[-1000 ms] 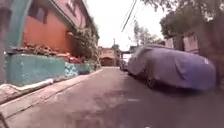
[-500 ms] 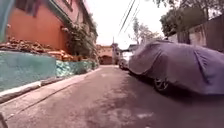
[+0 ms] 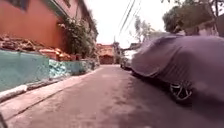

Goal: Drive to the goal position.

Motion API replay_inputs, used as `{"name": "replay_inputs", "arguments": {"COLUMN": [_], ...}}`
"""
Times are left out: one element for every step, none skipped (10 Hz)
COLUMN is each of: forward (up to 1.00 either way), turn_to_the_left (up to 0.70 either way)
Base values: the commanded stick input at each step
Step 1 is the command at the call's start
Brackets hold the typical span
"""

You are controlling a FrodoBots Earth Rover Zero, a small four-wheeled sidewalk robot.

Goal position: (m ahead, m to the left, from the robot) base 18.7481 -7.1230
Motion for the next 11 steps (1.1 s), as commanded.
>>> {"name": "replay_inputs", "arguments": {"forward": [1.00,1.00,1.00,1.00,1.00,1.00,1.00,1.00,1.00,1.00,1.00], "turn_to_the_left": [0.00,0.00,0.00,0.00,0.00,0.00,0.00,0.00,0.00,0.00,0.00]}}
